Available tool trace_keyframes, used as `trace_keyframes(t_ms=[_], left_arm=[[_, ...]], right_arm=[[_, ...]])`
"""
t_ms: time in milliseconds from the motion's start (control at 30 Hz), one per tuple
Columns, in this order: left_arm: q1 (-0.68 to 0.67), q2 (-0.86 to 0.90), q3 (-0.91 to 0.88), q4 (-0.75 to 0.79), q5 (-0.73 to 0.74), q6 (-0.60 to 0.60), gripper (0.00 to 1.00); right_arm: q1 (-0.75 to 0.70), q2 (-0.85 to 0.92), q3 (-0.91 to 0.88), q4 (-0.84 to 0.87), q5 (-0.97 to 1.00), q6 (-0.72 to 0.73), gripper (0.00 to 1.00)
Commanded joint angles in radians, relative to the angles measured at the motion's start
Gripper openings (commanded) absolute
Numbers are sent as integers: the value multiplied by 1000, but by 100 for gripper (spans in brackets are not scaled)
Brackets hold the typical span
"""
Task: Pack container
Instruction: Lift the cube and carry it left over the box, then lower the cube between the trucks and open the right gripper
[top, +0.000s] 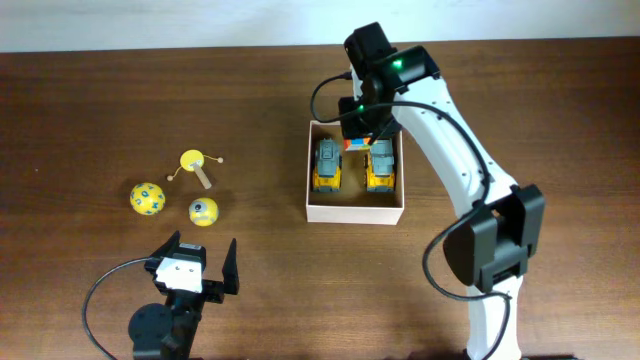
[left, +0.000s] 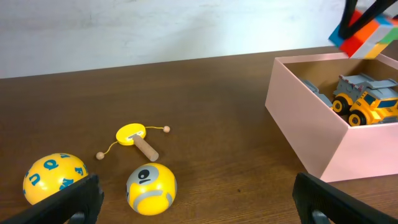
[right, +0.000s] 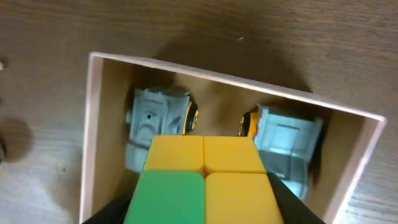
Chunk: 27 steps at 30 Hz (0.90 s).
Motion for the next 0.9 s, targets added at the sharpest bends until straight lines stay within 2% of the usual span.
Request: trace_keyframes(t_ms=[0,333,867], left_arm=[[6,-8,-6,2,10,16,99],[6,-8,-6,2,10,16,99],[6,-8,-6,2,10,16,99]], right_arm=[[10,39,19,5,23,5,40],[10,99,19,14,53,2,39],[10,103,15,25,68,1,40]])
